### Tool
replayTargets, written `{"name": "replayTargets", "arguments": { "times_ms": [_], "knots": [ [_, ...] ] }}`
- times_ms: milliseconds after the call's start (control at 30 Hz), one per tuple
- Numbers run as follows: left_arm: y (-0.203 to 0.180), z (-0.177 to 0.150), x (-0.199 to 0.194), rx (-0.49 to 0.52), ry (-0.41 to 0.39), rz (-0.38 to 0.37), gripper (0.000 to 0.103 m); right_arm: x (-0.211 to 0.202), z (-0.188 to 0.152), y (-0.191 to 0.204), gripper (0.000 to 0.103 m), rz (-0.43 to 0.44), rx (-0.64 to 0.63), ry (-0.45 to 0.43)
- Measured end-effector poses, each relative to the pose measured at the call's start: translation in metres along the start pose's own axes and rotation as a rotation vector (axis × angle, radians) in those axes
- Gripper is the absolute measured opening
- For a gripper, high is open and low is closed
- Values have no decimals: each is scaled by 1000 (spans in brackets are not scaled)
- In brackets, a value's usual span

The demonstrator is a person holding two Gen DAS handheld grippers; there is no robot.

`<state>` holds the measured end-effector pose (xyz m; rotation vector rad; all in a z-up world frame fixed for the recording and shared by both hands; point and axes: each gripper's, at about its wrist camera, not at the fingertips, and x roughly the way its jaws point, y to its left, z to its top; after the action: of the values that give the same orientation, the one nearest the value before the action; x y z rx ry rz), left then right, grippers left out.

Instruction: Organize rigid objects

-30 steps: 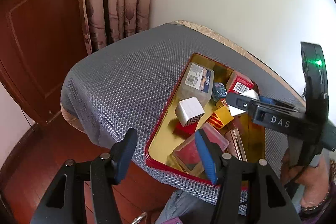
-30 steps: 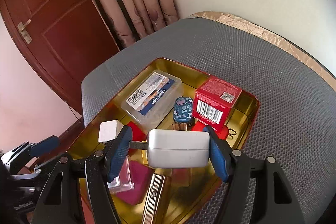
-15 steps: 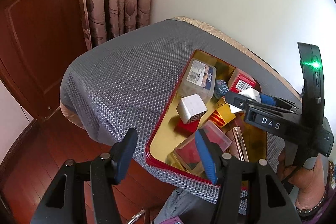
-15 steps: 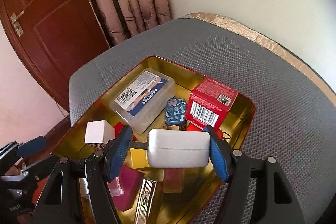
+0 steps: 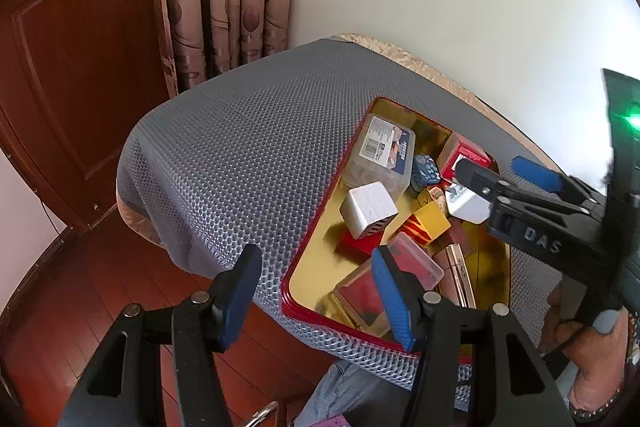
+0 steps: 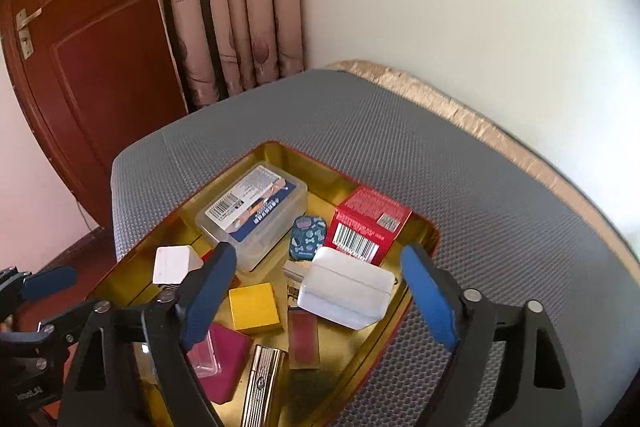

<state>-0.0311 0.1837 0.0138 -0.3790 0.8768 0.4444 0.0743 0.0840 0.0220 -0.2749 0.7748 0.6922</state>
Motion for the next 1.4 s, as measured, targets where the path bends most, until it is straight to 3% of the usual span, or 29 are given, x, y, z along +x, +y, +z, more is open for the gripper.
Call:
{"name": "replayTargets", "arguments": {
  "times_ms": [267, 800, 1100, 1400],
  "knots": [
    [1, 0, -11, -3, -61, -1, 59, -30, -3, 8, 94, -40, 4, -57],
    [-24, -11, -52, 100, -323, -47, 60, -92, -32, 6, 102, -152, 74, -103],
    [-33, -23, -70, 88, -356, -69, 60, -131, -51, 7, 102, -213, 77, -158],
    [-45, -44, -81, 155, -363, -46, 61, -151, -66, 4, 102, -278, 121, -179]
  ]
}}
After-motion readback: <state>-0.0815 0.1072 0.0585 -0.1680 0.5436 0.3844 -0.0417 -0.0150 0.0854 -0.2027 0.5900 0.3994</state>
